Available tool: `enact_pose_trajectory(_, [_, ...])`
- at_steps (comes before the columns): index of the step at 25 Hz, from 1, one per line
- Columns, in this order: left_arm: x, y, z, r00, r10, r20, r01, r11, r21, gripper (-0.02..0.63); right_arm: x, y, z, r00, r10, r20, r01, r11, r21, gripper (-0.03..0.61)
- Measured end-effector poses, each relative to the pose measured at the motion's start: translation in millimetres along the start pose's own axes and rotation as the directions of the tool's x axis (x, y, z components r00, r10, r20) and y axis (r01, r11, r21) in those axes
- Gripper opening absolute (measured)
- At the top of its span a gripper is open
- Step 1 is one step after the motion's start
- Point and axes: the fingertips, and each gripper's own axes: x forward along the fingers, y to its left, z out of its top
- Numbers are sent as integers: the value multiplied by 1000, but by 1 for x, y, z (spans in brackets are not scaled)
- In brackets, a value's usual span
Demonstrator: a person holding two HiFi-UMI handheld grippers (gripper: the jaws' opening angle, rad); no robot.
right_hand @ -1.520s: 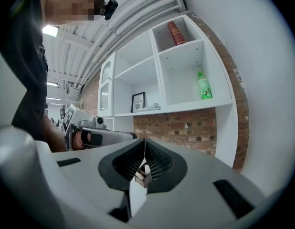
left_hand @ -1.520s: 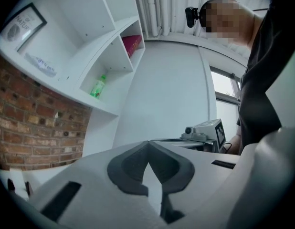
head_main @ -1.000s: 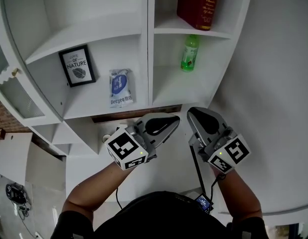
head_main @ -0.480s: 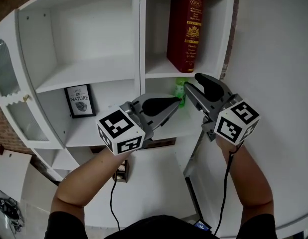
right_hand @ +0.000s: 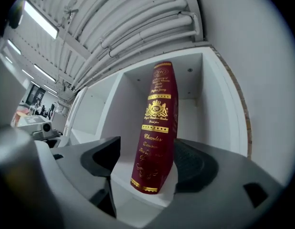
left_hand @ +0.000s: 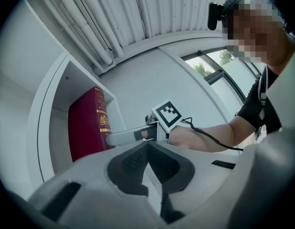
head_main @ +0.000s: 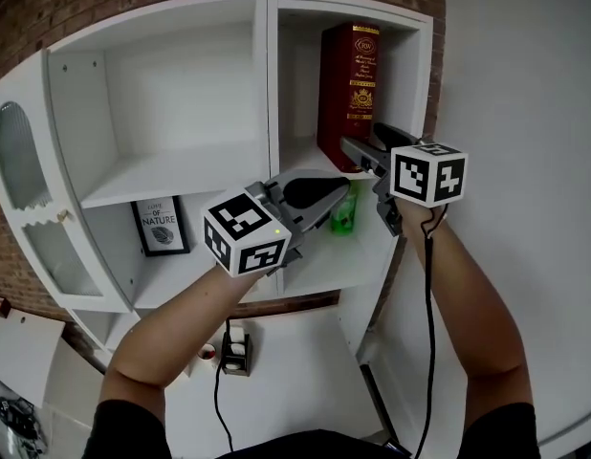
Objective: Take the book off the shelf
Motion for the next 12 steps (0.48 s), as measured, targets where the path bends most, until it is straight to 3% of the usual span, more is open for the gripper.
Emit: enact_pose_trajectory(12, [-17,22,-5,1000,15,6,-15,1000,-16,8,53,-20,-19,991,-56,-123,66,995,77,322])
